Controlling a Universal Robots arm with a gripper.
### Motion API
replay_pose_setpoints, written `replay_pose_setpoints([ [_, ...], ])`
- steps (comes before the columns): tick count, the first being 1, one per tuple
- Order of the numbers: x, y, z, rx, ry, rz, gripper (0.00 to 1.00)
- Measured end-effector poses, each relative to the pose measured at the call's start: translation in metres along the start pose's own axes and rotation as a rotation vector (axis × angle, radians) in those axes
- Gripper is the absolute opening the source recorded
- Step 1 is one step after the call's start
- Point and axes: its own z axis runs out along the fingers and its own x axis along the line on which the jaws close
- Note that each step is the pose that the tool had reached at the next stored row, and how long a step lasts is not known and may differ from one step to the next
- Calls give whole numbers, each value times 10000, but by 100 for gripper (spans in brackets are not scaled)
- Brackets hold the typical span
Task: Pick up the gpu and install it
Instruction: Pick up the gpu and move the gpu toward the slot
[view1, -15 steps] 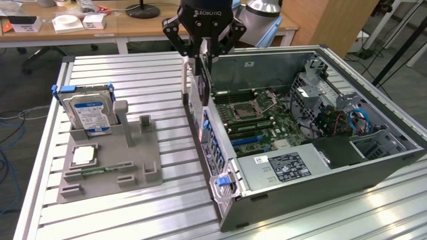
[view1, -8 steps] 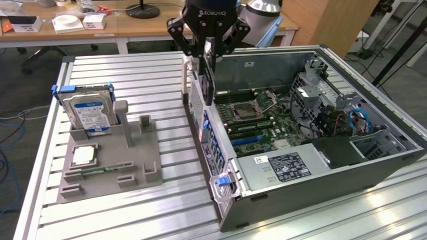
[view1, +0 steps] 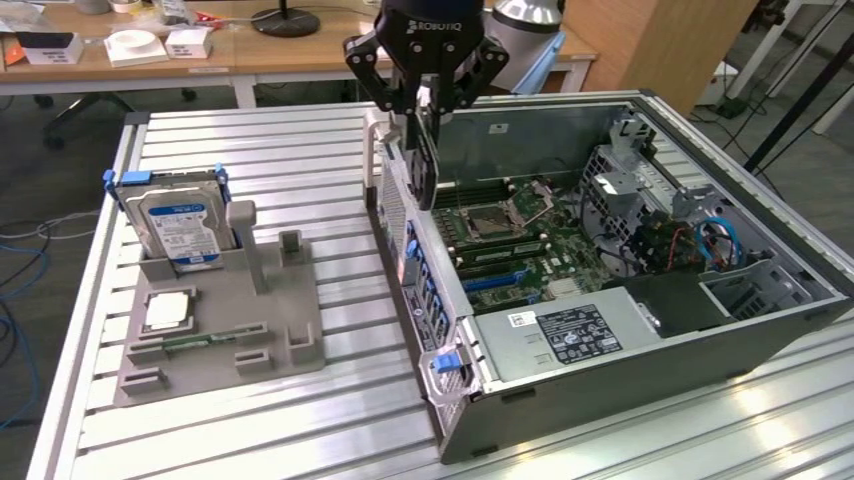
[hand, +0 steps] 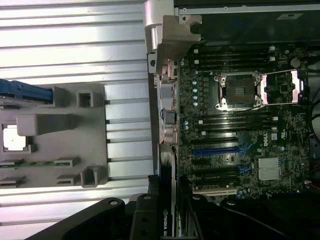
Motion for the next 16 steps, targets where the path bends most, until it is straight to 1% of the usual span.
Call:
replay_pose_setpoints([
  [16, -137, 12, 3, 0, 0, 0, 26],
])
